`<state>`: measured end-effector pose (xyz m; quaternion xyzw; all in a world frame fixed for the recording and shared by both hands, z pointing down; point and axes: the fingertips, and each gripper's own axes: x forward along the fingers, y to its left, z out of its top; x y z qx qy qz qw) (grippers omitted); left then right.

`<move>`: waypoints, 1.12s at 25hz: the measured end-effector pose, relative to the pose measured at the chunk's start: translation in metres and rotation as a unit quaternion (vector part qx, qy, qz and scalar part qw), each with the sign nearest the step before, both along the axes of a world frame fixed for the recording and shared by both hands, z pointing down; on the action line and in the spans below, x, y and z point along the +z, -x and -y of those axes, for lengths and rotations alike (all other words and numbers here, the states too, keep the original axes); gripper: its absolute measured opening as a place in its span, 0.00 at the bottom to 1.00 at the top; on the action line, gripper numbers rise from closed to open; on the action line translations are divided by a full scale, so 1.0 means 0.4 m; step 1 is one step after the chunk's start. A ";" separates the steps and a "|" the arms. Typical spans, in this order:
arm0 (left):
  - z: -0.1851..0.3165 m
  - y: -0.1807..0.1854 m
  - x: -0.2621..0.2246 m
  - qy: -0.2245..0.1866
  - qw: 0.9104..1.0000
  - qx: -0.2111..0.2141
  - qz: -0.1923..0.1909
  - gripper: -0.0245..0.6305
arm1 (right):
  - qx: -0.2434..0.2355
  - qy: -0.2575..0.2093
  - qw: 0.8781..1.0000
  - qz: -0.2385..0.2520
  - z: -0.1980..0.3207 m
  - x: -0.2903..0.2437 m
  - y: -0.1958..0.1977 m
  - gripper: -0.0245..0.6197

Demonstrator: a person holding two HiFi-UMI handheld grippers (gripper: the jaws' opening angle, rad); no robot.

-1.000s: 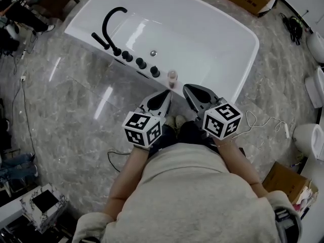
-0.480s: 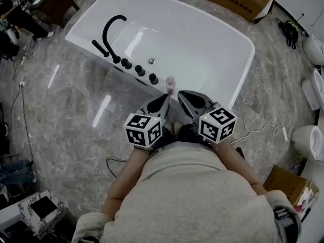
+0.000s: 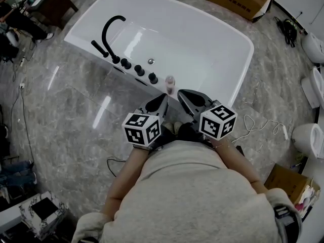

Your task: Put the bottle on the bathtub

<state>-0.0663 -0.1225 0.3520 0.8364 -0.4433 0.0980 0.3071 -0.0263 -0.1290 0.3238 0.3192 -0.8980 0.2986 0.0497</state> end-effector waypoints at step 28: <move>-0.020 -0.016 0.021 0.016 1.000 0.008 -0.014 0.05 | -0.026 0.003 1.000 0.013 -0.027 0.006 0.019 0.04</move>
